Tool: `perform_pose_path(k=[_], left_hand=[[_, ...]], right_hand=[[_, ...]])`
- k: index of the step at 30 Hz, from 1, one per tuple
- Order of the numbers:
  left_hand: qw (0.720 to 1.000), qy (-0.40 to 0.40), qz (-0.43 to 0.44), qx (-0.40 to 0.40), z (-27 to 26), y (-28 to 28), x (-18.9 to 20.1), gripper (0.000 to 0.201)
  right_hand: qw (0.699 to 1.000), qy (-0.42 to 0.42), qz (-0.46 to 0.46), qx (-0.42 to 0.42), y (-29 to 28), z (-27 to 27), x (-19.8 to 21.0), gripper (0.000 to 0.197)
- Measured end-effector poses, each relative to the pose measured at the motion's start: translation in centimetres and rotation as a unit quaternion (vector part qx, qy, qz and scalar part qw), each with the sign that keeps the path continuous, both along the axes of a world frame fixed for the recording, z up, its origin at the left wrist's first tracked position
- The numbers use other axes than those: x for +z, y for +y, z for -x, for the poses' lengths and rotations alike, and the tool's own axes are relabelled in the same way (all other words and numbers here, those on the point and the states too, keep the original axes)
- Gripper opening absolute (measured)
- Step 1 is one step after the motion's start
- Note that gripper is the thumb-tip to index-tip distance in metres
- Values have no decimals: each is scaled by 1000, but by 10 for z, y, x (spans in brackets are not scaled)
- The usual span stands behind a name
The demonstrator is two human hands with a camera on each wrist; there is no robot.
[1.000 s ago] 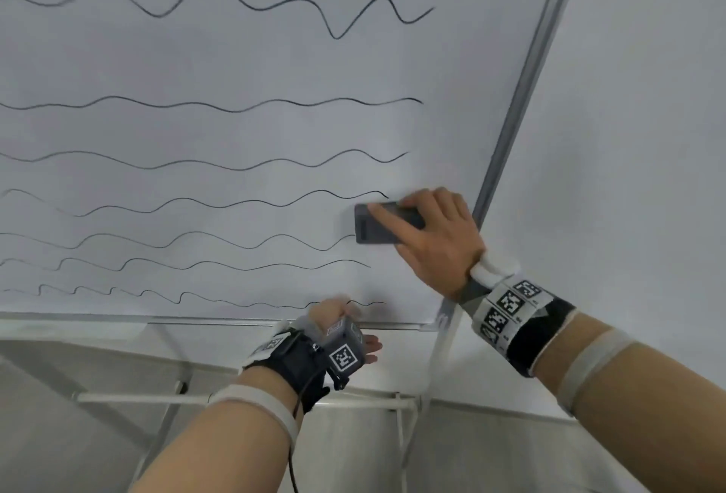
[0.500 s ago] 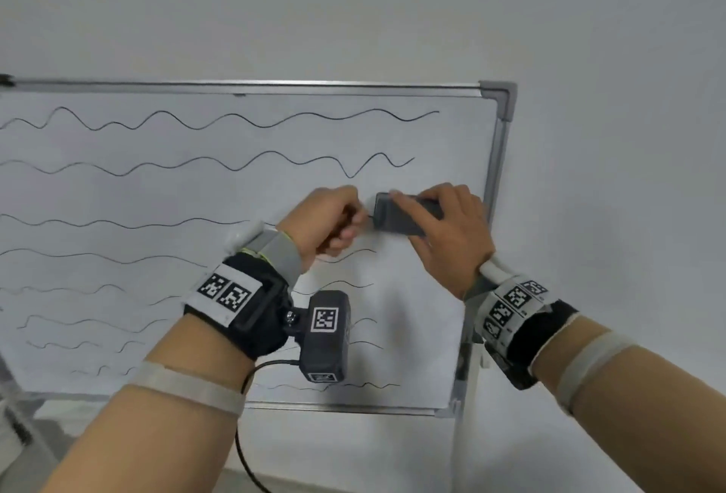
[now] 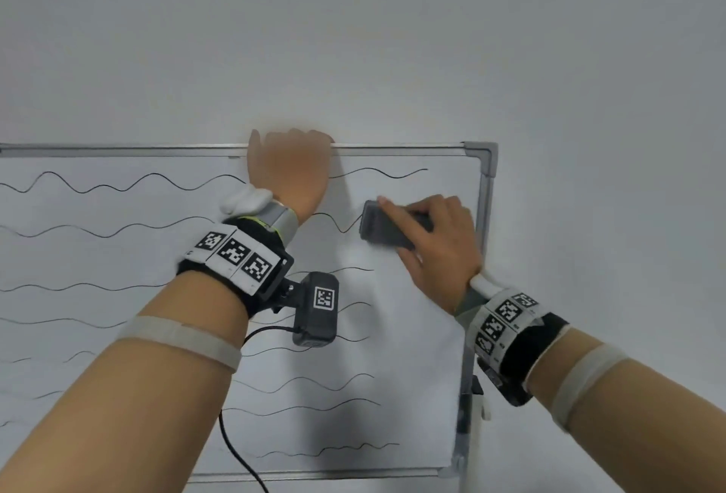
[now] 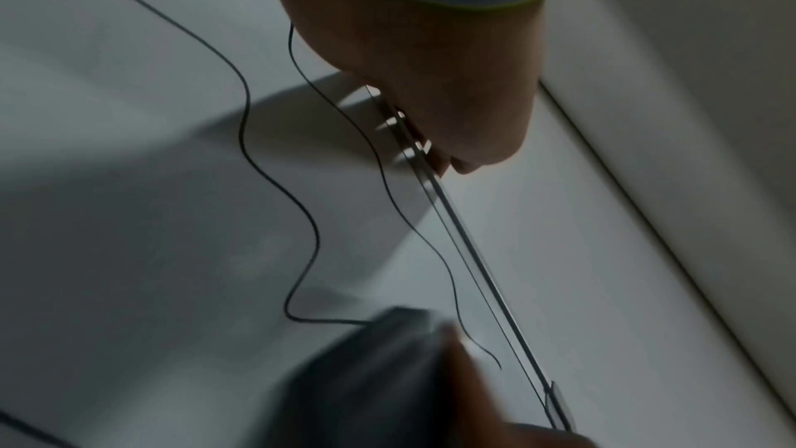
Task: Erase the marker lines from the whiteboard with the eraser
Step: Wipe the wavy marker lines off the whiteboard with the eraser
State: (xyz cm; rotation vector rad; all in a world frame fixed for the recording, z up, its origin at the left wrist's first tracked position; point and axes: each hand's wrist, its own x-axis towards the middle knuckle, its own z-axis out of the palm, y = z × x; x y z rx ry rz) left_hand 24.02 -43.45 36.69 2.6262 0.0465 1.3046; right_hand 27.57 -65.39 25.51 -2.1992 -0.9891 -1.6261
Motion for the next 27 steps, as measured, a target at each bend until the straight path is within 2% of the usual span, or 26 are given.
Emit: perform_pose_path(k=[2, 3, 4, 6, 7, 8, 9, 11, 12, 13, 15, 17, 18, 19, 21, 22, 23, 26, 27], left_hand=[[1000, 8, 5, -5, -1, 0, 0, 43], [1000, 15, 3, -7, 0, 0, 1, 43], [1000, 19, 1, -11, -1, 1, 1, 44], [1000, 19, 6, -19, -3, 3, 3, 44], [1000, 17, 12, -22, -3, 4, 3, 44], [999, 15, 18, -23, -3, 3, 2, 44], [1000, 11, 19, -22, -3, 3, 1, 44], [1000, 6, 19, -20, -3, 3, 0, 44], [1000, 5, 19, -21, -3, 3, 0, 44], [1000, 5, 20, -23, -3, 4, 0, 44], [999, 5, 20, -29, -3, 2, -1, 44], [999, 0, 13, -30, -1, 0, -1, 46], [1000, -1, 9, -29, 0, 0, 0, 48], [1000, 0, 3, -26, 2, 2, 0, 48], [999, 5, -15, -27, 5, 8, 0, 49], [999, 9, -23, -35, 7, 12, 1, 50], [999, 15, -25, -44, 10, 15, 2, 51], [998, 41, -1, -44, 18, 23, 7, 53], [998, 49, -2, -34, 19, 24, 9, 54]], right_hand=[[991, -30, 130, 7, 4, 0, -5, 76], [991, -36, 126, 6, 2, -3, 4, 76], [997, -28, 71, 1, 0, -8, 16, 75], [994, -3, -106, -19, -5, -12, 39, 75], [986, 3, -162, -31, -4, -10, 42, 76], [985, 0, -168, -36, 0, -7, 39, 77], [990, -5, -133, -38, 6, -5, 31, 79], [999, -11, 1, -33, 16, 2, 9, 82], [999, -18, 38, -35, 16, 2, 7, 82], [999, -23, 28, -34, 13, 0, 10, 81], [994, -7, -102, -36, 8, -2, 24, 79], [975, 5, -215, -51, 13, 2, 32, 75], [977, 5, -207, -48, 20, 7, 31, 75], [988, 2, -149, -35, 30, 10, 27, 77], [999, -18, 30, -4, 47, 16, 15, 77], [996, -34, 80, -4, 48, 16, 16, 76], [996, -40, 75, -10, 46, 14, 22, 76], [990, 4, -137, -45, 42, 10, 43, 77], [984, 11, -167, -55, 46, 13, 43, 77]])
